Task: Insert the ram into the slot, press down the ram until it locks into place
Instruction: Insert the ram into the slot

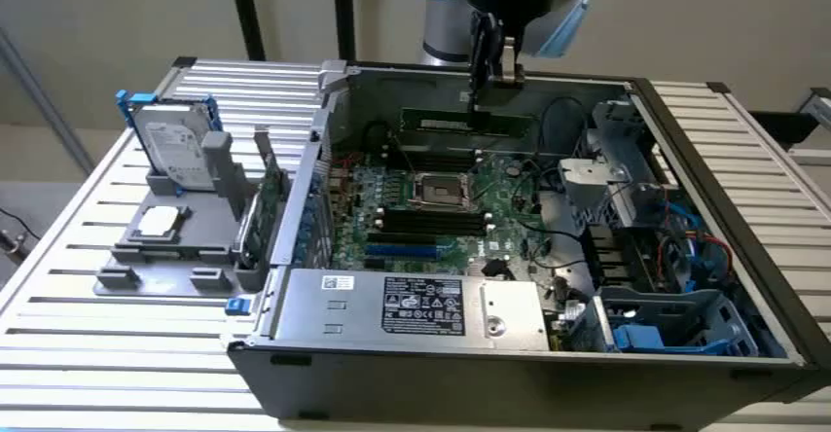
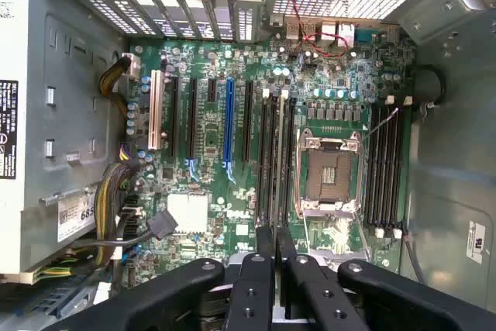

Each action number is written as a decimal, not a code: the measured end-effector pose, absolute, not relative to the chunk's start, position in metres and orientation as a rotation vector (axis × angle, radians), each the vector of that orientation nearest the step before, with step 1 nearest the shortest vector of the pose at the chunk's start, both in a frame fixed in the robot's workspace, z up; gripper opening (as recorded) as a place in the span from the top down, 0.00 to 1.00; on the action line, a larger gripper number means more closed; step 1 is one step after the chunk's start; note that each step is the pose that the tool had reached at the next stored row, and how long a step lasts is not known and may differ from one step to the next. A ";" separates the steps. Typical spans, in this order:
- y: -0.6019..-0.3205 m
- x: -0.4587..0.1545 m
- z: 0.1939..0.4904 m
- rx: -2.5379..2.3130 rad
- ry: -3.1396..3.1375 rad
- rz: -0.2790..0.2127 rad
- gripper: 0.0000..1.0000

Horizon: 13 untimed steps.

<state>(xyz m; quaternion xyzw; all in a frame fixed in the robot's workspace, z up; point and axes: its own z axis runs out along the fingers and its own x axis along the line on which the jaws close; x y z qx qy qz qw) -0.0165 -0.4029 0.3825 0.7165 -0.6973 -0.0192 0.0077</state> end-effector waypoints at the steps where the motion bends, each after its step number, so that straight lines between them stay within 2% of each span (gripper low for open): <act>1: -0.403 -0.016 0.382 2.240 -2.180 -0.060 0.87; 13: -0.403 -0.016 0.382 2.240 -2.180 -0.060 0.87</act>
